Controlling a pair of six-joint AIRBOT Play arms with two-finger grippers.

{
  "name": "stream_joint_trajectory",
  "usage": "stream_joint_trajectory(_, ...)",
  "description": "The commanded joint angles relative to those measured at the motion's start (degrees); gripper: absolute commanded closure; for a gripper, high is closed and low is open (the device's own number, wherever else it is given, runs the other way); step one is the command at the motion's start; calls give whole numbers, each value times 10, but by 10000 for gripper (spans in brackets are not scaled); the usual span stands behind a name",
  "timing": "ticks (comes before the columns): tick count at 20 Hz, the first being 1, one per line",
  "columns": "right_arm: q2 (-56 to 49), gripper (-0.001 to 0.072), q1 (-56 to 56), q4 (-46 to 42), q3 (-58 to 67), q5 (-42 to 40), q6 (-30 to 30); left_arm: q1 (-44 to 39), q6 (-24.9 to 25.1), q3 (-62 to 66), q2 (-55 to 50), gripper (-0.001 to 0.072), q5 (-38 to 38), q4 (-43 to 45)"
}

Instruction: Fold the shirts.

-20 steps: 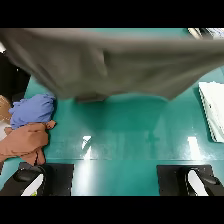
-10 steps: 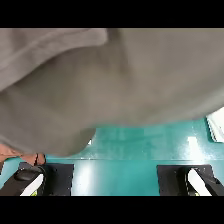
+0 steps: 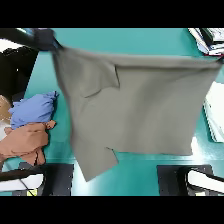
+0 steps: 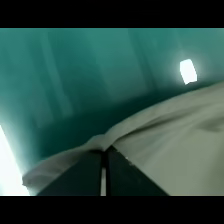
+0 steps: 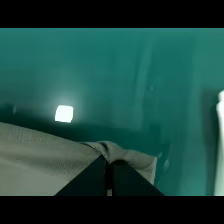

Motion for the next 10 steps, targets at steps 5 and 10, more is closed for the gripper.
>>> stream_joint_trajectory(5, -224, 695, 26, 5, 30, -106, 1, 1, 20, -30, -190, 686, 216, 12)
stream_joint_trajectory(10, -251, 695, 27, -20, 112, -71, -2, 1, 22, -1, -189, 685, 199, 17)
